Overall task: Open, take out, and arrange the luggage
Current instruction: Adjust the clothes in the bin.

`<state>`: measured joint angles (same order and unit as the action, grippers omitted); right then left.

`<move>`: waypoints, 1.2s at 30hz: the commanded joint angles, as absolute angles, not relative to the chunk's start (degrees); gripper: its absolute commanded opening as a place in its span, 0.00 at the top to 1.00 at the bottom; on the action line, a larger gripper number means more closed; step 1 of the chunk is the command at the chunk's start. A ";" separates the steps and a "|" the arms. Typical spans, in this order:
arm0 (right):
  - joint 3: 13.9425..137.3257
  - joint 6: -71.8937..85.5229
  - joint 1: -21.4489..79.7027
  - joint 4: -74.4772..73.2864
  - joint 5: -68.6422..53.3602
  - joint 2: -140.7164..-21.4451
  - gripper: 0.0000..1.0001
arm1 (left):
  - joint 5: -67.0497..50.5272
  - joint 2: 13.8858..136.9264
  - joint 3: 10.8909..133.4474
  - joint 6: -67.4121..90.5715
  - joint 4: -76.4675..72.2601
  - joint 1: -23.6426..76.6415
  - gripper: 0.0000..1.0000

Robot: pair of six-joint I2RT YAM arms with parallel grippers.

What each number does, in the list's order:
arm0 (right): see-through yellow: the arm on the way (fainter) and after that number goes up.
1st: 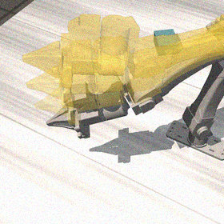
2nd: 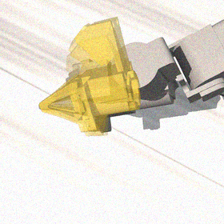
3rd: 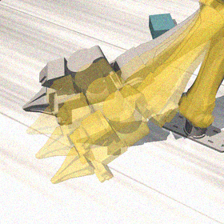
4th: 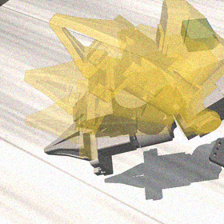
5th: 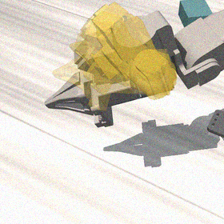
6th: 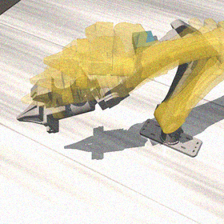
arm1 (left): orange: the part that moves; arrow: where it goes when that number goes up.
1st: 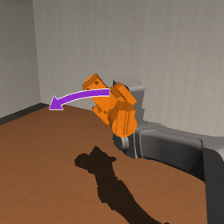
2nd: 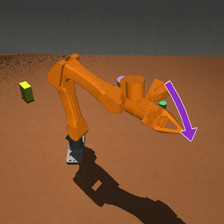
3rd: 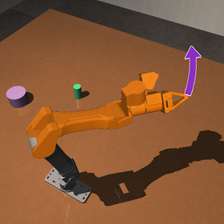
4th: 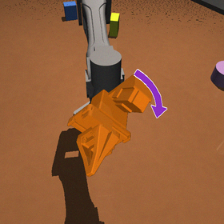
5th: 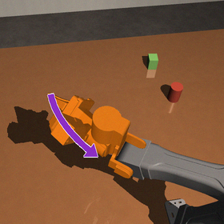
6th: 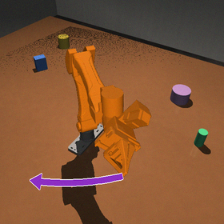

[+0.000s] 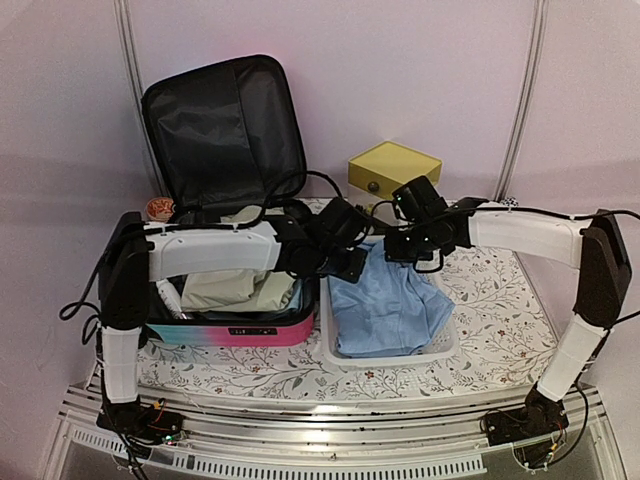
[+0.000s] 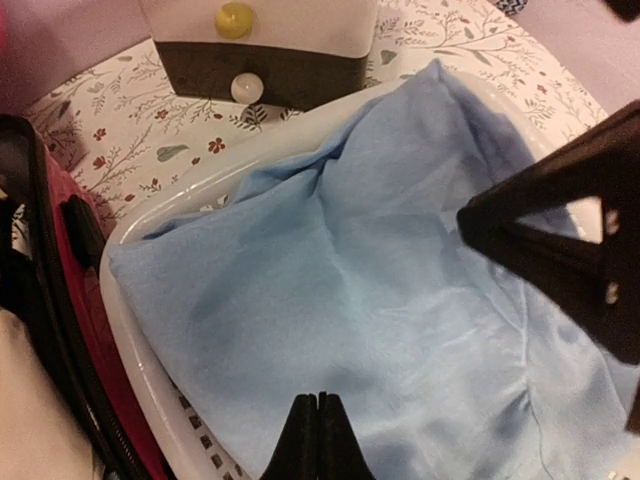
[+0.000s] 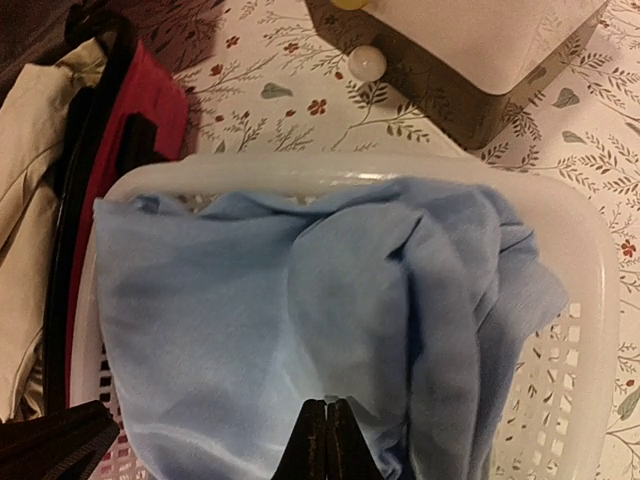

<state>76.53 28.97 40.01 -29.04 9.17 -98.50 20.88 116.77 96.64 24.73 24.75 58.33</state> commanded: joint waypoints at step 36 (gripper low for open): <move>71.37 26.25 39.71 -42.97 8.52 -89.68 0.94 | 20.17 101.67 89.78 23.14 30.92 54.76 1.00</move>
